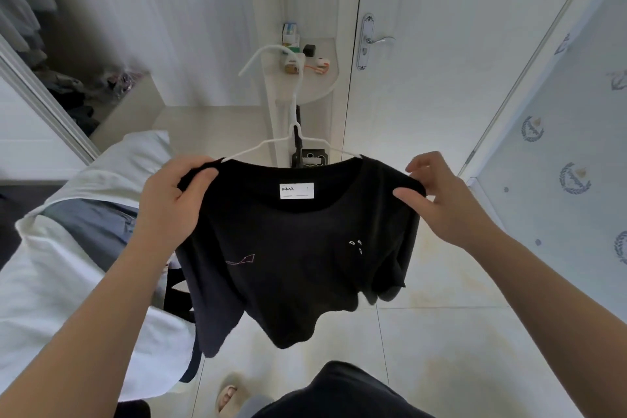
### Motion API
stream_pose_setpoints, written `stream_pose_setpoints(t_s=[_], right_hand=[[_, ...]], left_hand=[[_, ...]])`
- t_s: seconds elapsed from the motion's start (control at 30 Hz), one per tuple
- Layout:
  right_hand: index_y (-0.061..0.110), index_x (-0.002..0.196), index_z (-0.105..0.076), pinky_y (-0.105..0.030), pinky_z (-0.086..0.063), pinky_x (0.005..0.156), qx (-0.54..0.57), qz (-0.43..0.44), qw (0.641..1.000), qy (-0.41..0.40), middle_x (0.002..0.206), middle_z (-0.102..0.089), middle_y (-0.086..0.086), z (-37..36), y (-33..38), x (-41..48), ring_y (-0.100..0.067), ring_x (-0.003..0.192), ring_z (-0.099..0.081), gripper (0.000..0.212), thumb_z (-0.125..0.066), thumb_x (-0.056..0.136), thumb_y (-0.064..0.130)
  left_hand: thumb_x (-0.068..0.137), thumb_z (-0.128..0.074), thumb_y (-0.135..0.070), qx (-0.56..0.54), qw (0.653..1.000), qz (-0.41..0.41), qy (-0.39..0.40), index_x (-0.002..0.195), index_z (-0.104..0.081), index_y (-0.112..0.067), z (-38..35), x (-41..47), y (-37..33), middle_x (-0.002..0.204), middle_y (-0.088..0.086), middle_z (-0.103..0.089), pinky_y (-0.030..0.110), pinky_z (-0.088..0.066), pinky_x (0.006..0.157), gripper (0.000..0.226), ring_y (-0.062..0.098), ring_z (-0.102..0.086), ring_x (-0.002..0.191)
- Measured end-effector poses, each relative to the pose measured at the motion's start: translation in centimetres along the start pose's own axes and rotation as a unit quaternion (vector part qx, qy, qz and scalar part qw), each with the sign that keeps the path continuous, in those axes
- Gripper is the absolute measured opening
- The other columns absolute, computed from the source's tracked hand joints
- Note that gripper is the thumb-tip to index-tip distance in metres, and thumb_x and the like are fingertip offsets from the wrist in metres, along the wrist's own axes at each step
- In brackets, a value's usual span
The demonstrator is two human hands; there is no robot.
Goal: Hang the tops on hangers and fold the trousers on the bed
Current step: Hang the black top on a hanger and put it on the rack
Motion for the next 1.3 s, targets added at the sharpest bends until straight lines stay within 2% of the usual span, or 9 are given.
stream_pose_setpoints(t_s=[0.07, 0.23, 0.47, 0.57, 0.67, 0.77, 0.87, 1.03, 1.3], right_hand=[[0.032, 0.099, -0.057, -0.037, -0.049, 0.072, -0.04, 0.024, 0.998, 0.031, 0.078, -0.065, 0.003, 0.2, 1.3, 1.0, -0.022, 0.074, -0.059, 0.005, -0.06, 0.098, 0.029], [0.029, 0.096, -0.062, -0.02, -0.041, 0.059, -0.095, 0.071, 0.989, 0.09, 0.069, -0.063, 0.004, 0.5, 5.8, 3.9, -0.013, 0.063, -0.056, 0.013, -0.051, 0.102, 0.026], [0.021, 0.08, -0.057, -0.026, -0.038, 0.055, 0.031, 0.03, 0.995, 0.09, 0.062, -0.051, 0.0, -0.3, 14.1, 10.8, -0.016, 0.056, -0.046, 0.025, -0.049, 0.104, 0.022], [0.011, 0.078, -0.056, -0.018, -0.041, 0.058, 0.105, 0.008, 0.993, 0.049, 0.068, -0.052, 0.004, -1.7, 17.2, 13.8, -0.008, 0.062, -0.051, 0.026, -0.047, 0.102, 0.015], [-0.003, 0.088, -0.055, -0.03, -0.04, 0.07, 0.174, -0.012, 0.984, 0.019, 0.079, -0.052, -0.007, -3.9, 20.0, 16.5, -0.017, 0.074, -0.052, 0.023, -0.048, 0.101, 0.015], [0.01, 0.077, -0.06, -0.024, -0.045, 0.063, 0.22, -0.021, 0.975, -0.006, 0.072, -0.058, -0.002, -5.5, 23.3, 19.3, -0.014, 0.067, -0.056, 0.028, -0.049, 0.102, 0.016], [0.005, 0.089, -0.062, -0.024, -0.046, 0.059, 0.24, -0.005, 0.97, -0.037, 0.074, -0.059, -0.004, -6.4, 27.4, 22.6, -0.015, 0.067, -0.058, 0.022, -0.049, 0.101, 0.018], [0.009, 0.081, -0.052, -0.023, -0.043, 0.057, 0.286, 0.038, 0.955, -0.073, 0.069, -0.053, -0.008, -8.1, 35.1, 29.1, -0.018, 0.061, -0.055, 0.021, -0.048, 0.101, 0.014], [0.011, 0.064, -0.051, -0.023, -0.049, 0.052, 0.312, 0.099, 0.939, -0.108, 0.05, -0.057, -0.003, -9.2, 47.2, 39.9, -0.016, 0.047, -0.059, 0.033, -0.045, 0.096, 0.004]], left_hand=[[0.097, -0.063, -0.017, 0.004, 1.0, -0.005, 0.011, 0.093, -0.063, -0.048, 0.3, 1.6, -0.1, 0.094, -0.027, -0.067, 0.008, -0.041, 0.089, 0.031, -0.008, -0.059, 0.096], [0.101, -0.058, -0.019, 0.031, 0.998, -0.03, 0.036, 0.092, -0.059, -0.048, 0.7, 6.7, -0.4, 0.093, -0.026, -0.064, 0.008, -0.039, 0.086, 0.031, -0.009, -0.057, 0.094], [0.101, -0.055, -0.018, 0.044, 0.996, -0.069, -0.02, 0.1, -0.065, -0.023, 3.2, 16.6, 0.3, 0.088, -0.019, -0.063, 0.003, -0.036, 0.08, 0.011, -0.003, -0.055, 0.085], [0.1, -0.055, -0.019, 0.042, 0.996, -0.067, -0.043, 0.105, -0.068, -0.018, 4.1, 21.0, 1.6, 0.099, -0.01, -0.065, 0.002, -0.034, 0.082, 0.014, 0.006, -0.056, 0.097], [0.099, -0.057, -0.023, 0.028, 0.997, -0.045, -0.058, 0.115, -0.068, -0.021, 4.7, 24.9, 2.9, 0.114, -0.007, -0.065, 0.011, -0.035, 0.092, 0.02, 0.011, -0.056, 0.11], [0.096, -0.063, -0.026, -0.002, 0.996, -0.048, -0.075, 0.122, -0.065, -0.023, 5.6, 26.6, 2.9, 0.119, -0.01, -0.06, 0.018, -0.036, 0.098, 0.026, 0.006, -0.053, 0.11], [0.095, -0.066, -0.027, -0.063, 0.996, -0.059, -0.013, 0.099, -0.064, -0.023, 6.0, 26.0, 2.3, 0.096, -0.014, -0.065, 0.011, -0.044, 0.081, 0.006, -0.002, -0.06, 0.089], [0.096, -0.063, -0.034, -0.12, 0.981, -0.104, 0.114, 0.079, -0.061, -0.014, 8.0, 25.6, 1.8, 0.073, 0.003, -0.067, 0.023, -0.048, 0.071, 0.026, 0.018, -0.064, 0.073], [0.076, -0.075, -0.059, -0.051, 0.991, -0.066, 0.103, 0.094, -0.053, -0.033, 12.6, 33.1, 3.8, 0.093, -0.012, -0.062, 0.017, -0.045, 0.068, 0.038, 0.007, -0.062, 0.079]])
Point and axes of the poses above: each hand's wrist, its own x-axis towards the middle knuckle, its own z-axis out of the back of the hand, y = z × x, the point moved 4 cm from there along x, towards the middle knuckle
